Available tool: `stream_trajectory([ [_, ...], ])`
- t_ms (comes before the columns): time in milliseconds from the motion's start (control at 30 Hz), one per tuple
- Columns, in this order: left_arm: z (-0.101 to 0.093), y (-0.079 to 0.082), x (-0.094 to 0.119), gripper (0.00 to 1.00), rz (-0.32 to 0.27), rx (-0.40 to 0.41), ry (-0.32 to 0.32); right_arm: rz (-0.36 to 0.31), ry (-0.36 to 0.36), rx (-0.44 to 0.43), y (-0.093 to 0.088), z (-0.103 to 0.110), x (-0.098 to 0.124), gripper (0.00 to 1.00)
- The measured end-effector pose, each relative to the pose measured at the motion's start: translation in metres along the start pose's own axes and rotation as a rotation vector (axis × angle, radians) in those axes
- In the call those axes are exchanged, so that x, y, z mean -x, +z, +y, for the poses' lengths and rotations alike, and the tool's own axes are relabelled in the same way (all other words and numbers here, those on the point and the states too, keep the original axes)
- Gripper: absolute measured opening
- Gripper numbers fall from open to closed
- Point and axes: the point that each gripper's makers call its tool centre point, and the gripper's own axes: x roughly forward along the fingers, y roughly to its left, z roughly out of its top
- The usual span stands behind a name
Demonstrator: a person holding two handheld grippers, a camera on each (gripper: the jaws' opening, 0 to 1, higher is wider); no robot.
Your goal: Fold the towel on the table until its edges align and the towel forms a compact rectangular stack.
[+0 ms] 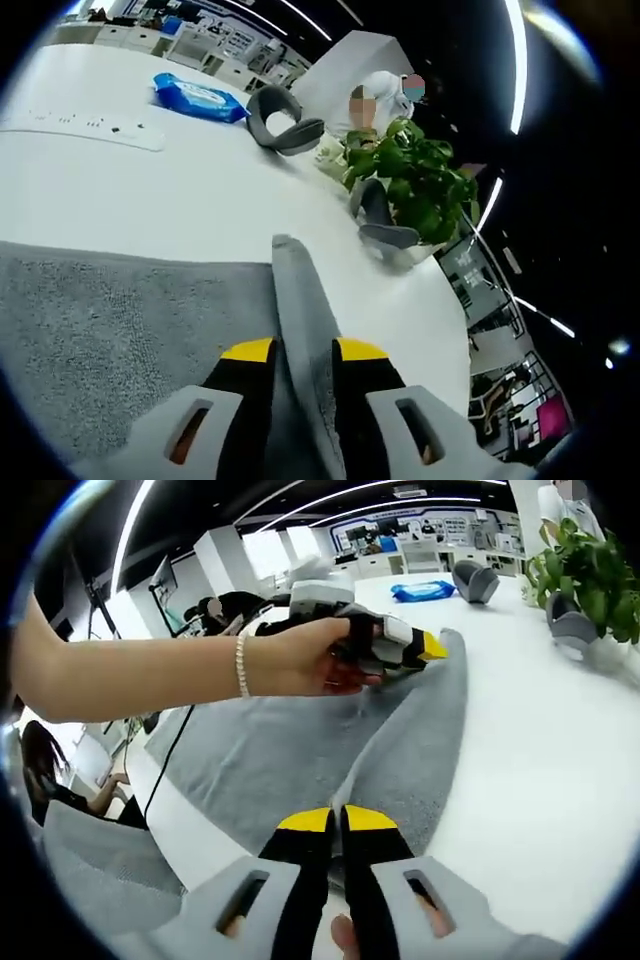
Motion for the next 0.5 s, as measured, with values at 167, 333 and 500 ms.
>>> stream_trajectory([
  [167,0.002,0.001,-0.001,0.09,0.003,-0.007,0.016,0.0,0.001,0.014,0.0,0.002,0.0,0.01],
  [333,0.004,0.008,0.005,0.02,0.003,-0.004,0.03,-0.019,0.015,0.018,0.004,0.006,0.002,0.01],
  [500,0.003,0.016,0.016,0.02,-0.008,-0.031,0.047,-0.035,0.033,0.041,0.008,0.014,0.004,0.01],
])
